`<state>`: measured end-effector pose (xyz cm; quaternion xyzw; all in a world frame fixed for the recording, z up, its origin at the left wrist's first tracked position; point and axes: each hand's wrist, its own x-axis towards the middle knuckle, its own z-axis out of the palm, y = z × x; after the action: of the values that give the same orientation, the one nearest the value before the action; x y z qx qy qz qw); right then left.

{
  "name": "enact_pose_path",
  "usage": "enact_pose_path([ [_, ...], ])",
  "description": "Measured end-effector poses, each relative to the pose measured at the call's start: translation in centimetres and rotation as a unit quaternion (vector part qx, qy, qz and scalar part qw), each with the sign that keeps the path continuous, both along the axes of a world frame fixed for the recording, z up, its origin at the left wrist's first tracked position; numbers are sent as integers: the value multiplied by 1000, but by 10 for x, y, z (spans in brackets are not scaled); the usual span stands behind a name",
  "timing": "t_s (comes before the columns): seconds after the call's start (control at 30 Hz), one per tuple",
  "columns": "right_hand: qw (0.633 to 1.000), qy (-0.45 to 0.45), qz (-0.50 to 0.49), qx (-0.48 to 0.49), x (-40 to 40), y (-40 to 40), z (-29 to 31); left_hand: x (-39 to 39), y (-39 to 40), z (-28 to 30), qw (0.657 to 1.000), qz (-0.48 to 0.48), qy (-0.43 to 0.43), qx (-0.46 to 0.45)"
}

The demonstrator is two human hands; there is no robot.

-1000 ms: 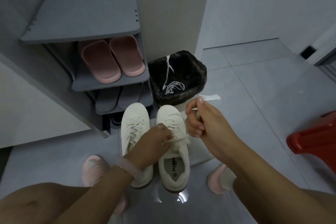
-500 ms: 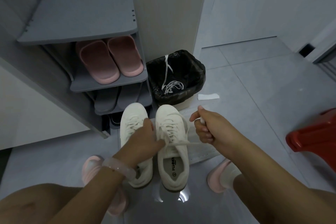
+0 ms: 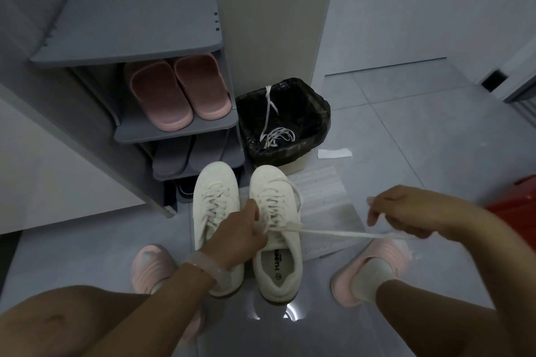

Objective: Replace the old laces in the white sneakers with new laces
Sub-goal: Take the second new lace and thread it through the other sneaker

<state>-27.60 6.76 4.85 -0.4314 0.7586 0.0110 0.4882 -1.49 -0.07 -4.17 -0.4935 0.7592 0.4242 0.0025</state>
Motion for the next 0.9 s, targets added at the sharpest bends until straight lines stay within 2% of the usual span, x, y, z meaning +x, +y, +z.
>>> enact_pose_path([
  [0.07,995,12,98,-17,17,1,-12,-1,1,0,996,-49,9,-78],
  [0.13,978,36,202,-43,43,-1,-29,-1,-1,-2,990,-58,34,-122],
  [0.23,961,18,277,-16,75,-3,-49,-2,-6,-6,992,-51,54,-99],
  [0.33,964,-14,264,-16,87,-4,-61,-2,-8,-8,997,-23,73,-26],
  [0.43,961,58,240,-122,92,-8,-66,-3,-11,-8,990,22,129,58],
  [0.5,955,55,223,-188,102,-8,-69,-4,-13,-7,983,56,147,91],
  [0.6,939,-25,269,-212,117,-5,-71,-4,-15,-10,989,45,124,62],
  [0.7,922,-139,343,-111,124,-2,-59,-6,-15,-9,995,30,98,15],
  [0.77,917,-198,340,-68,121,-1,-50,-7,-19,-6,992,55,110,-14],
  [0.83,937,-177,250,-167,112,-8,-50,-4,-26,-2,991,72,110,-37],
  [0.9,941,-56,151,-297,99,-18,-60,3,-30,-1,995,34,88,-27],
])
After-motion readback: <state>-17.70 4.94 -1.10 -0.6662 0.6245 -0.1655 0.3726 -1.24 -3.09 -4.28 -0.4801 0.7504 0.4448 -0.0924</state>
